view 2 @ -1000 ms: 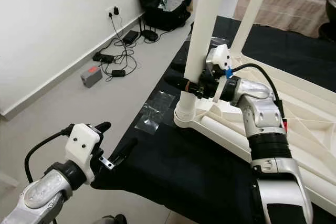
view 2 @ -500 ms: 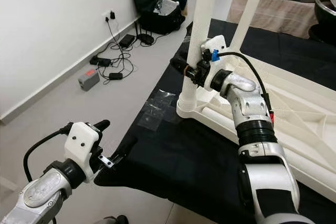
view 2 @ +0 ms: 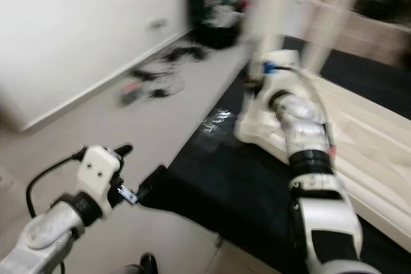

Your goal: Building children table

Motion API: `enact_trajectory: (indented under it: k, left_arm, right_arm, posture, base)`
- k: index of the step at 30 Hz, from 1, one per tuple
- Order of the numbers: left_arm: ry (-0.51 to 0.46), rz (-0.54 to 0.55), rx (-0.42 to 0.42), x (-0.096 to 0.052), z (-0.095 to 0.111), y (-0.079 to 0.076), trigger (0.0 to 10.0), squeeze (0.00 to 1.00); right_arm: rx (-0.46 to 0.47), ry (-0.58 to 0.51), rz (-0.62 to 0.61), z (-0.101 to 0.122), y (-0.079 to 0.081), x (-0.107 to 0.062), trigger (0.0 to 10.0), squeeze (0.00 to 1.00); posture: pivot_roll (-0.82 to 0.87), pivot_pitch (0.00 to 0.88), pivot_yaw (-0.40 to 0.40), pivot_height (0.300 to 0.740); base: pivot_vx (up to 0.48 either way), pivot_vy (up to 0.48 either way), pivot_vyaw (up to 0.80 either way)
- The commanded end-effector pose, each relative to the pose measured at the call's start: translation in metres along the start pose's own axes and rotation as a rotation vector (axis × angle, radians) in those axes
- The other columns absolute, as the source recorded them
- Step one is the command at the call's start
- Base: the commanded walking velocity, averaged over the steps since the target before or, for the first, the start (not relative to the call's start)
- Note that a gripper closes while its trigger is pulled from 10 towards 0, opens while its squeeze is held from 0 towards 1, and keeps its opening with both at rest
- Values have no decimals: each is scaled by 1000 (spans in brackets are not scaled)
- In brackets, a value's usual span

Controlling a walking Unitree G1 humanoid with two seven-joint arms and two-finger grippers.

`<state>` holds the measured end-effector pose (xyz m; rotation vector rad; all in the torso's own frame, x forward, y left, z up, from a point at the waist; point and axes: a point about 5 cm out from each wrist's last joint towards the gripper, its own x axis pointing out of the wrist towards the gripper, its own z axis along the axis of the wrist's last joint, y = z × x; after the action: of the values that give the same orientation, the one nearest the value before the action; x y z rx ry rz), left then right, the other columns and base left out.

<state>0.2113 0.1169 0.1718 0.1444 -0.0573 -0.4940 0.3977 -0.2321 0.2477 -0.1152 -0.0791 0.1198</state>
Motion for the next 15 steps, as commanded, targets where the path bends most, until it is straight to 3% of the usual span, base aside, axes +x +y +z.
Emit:
enact_trajectory:
  k: [1,8,11,15]
  left_arm:
    - [-5,-8,21,3,2,1,10000,0]
    - [-4,-11,21,3,2,0,10000,0]
    - [-3,-13,23,3,2,0,10000,0]
    - [-6,-11,23,3,2,0,10000,0]
  right_arm:
    - [85,135,-43,-38,7,-4,10000,0]
    - [114,128,-155,-38,4,-3,10000,0]
    - [131,146,-304,-40,-2,-3,10000,0]
    - [104,158,-406,-41,-3,-4,10000,0]
  posture:
    - [95,179,-14,740]
    - [95,177,-14,740]
    - [96,182,-16,740]
    - [96,186,-16,740]
  base:
    - [0,0,0]
    - [0,0,0]
    - [0,0,0]
    - [0,0,0]
